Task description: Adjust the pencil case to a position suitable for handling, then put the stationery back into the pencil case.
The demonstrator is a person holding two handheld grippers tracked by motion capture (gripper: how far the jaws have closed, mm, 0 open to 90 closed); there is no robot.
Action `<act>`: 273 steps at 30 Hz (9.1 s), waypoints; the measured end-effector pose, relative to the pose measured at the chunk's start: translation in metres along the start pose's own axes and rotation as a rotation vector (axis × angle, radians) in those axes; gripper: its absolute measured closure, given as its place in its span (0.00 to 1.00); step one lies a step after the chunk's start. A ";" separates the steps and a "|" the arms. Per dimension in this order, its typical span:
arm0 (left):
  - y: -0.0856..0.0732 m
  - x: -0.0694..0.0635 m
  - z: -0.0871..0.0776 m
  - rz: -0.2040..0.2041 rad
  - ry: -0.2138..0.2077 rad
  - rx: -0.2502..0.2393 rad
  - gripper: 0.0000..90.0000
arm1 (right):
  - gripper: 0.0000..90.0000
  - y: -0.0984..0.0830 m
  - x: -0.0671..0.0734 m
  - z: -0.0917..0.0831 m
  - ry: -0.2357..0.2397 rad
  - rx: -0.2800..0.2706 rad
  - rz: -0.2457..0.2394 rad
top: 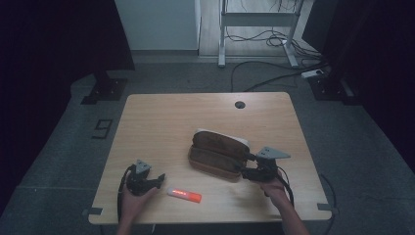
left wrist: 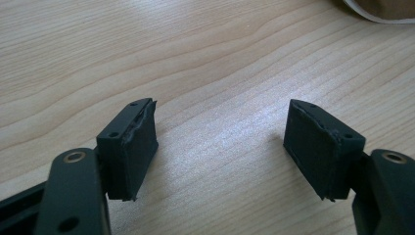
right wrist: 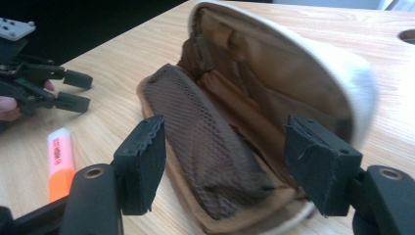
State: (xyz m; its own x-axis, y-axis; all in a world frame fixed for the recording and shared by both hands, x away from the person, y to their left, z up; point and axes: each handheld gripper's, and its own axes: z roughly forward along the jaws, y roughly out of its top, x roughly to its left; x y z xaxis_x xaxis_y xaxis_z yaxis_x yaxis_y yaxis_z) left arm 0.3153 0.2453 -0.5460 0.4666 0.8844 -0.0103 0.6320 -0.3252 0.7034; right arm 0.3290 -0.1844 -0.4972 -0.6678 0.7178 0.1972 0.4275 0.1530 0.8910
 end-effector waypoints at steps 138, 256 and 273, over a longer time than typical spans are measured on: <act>0.000 0.000 0.000 0.003 -0.003 0.000 0.31 | 0.73 -0.011 0.112 0.083 0.249 0.206 -0.285; 0.000 0.000 0.000 0.002 -0.004 0.001 0.31 | 0.73 0.078 -0.001 0.037 0.056 0.058 -0.171; 0.000 0.000 0.000 0.001 -0.004 0.001 0.31 | 0.73 0.070 -0.005 0.045 0.034 0.098 -0.205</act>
State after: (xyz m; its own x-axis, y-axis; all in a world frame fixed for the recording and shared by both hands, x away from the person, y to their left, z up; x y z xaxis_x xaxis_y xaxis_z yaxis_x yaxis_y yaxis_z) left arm 0.3156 0.2454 -0.5458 0.4700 0.8826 -0.0123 0.6320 -0.3268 0.7027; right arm 0.3900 -0.1467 -0.4543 -0.7665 0.6415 0.0310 0.3366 0.3602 0.8700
